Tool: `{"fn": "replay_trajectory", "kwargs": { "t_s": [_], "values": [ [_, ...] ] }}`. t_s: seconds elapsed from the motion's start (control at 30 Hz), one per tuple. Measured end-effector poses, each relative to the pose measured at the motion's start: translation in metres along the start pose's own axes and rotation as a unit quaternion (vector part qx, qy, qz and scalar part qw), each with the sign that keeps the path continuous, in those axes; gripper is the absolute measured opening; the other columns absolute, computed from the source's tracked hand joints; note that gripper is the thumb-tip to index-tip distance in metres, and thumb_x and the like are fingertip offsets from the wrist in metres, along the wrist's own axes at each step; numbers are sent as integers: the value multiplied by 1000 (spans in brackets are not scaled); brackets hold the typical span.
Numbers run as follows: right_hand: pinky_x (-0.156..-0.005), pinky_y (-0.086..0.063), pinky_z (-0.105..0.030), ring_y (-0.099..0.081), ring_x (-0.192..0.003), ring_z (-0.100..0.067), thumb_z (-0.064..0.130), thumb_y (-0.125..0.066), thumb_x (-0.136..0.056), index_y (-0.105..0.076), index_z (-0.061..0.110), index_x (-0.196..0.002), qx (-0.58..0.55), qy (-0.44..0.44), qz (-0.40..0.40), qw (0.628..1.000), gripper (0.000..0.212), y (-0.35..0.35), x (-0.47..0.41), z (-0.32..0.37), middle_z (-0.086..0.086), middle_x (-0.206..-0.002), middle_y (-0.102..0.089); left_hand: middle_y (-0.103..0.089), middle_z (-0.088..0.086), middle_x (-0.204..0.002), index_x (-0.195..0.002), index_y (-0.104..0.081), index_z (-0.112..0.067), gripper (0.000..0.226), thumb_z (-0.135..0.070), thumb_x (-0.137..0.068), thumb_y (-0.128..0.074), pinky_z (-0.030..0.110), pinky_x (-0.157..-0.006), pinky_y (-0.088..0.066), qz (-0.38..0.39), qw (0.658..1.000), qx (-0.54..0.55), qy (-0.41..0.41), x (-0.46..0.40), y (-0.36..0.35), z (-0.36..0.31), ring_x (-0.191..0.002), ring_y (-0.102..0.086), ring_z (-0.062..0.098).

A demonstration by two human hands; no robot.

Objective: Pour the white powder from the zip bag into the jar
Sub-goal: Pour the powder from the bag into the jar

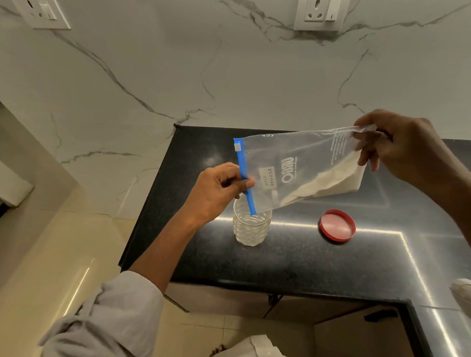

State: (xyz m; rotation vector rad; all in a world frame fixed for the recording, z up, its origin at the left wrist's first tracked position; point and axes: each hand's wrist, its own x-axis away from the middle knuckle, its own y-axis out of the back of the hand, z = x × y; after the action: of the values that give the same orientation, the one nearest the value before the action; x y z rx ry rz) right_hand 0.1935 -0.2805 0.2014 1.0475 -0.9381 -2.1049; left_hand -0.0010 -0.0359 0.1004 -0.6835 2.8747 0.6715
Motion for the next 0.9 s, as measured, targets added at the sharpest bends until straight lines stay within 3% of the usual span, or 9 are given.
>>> {"fn": "replay_trajectory", "kwargs": {
  "t_s": [0.1,0.27,0.53,0.7,0.9],
  "values": [
    [-56,-55,-22,-67,-63,-7,3,-56,-95,-63,2,-102,-18,12,-23,1000,10,0,-1,4,-8,-72,-66,-68,4,-112,-107,-67,-4,27,-23,-88,-65,24,-76,-59,-4,1000,-4,-2,2,1,2,-92,-68,18],
    [-54,-53,-17,-65,-61,-4,3,-57,-94,-63,3,-101,-15,27,-28,999,9,-2,-3,7,-5,-70,-65,-69,3,-111,-106,-68,-5,26,-23,-88,-66,24,-74,-59,-13,1000,-6,4,4,1,7,-89,-69,17],
    [-55,-53,-14,-65,-63,-5,2,-58,-94,-64,3,-101,-6,33,-25,999,10,-2,-2,10,-8,-71,-65,-70,2,-115,-114,-66,-9,29,-21,-88,-67,30,-89,-57,9,999,28,40,7,2,9,-102,-69,12],
    [-57,-54,-19,-66,-67,-10,-1,-56,-93,-64,1,-101,3,39,-25,999,12,-1,-1,12,-10,-71,-65,-70,1,-115,-115,-66,-10,29,-20,-87,-67,28,-90,-56,14,998,45,50,10,1,8,-103,-69,9],
    [-60,-54,-15,-66,-64,-13,-4,-55,-93,-64,2,-102,20,46,-26,998,13,2,-3,12,-11,-72,-66,-70,2,-115,-114,-66,-9,30,-22,-87,-67,31,-90,-57,17,997,50,53,11,1,6,-102,-69,13]
  ]
}}
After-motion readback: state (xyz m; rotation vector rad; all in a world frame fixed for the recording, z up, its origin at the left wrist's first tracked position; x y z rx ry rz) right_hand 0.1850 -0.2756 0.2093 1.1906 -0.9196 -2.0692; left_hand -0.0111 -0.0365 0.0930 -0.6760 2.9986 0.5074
